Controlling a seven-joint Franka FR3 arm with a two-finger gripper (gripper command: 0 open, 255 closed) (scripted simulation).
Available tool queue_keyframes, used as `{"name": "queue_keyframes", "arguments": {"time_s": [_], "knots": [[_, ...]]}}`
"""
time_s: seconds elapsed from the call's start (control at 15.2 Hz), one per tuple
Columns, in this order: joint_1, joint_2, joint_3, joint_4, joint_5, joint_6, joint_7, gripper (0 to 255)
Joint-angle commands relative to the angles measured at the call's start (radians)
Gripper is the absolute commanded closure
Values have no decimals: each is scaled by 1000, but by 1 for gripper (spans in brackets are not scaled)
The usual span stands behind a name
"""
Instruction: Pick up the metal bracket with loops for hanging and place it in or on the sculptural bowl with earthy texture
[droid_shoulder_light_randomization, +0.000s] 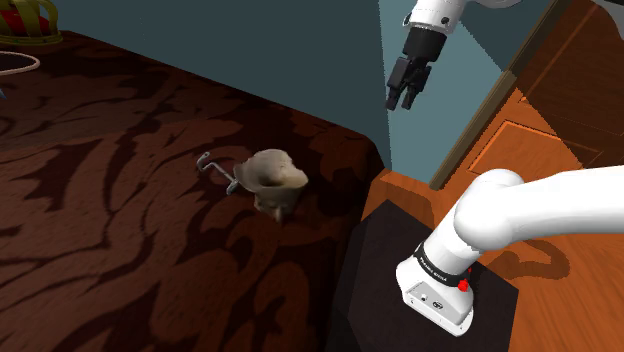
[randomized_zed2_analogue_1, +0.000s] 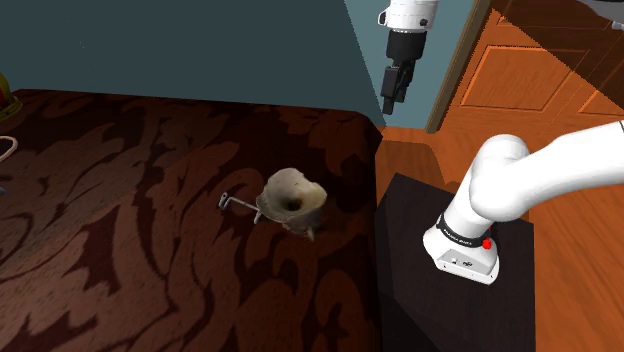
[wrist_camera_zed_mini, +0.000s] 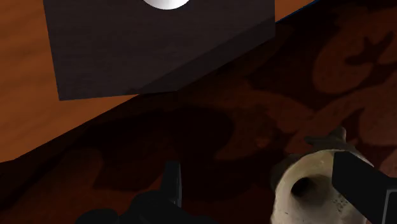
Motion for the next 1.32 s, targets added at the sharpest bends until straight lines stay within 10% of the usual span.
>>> {"name": "queue_keyframes", "arguments": {"time_s": [0.0, 1.25], "knots": [[0, 0, 0, 0, 0, 0, 0, 0], [81, 573, 263, 122, -36, 502, 172, 0]]}}
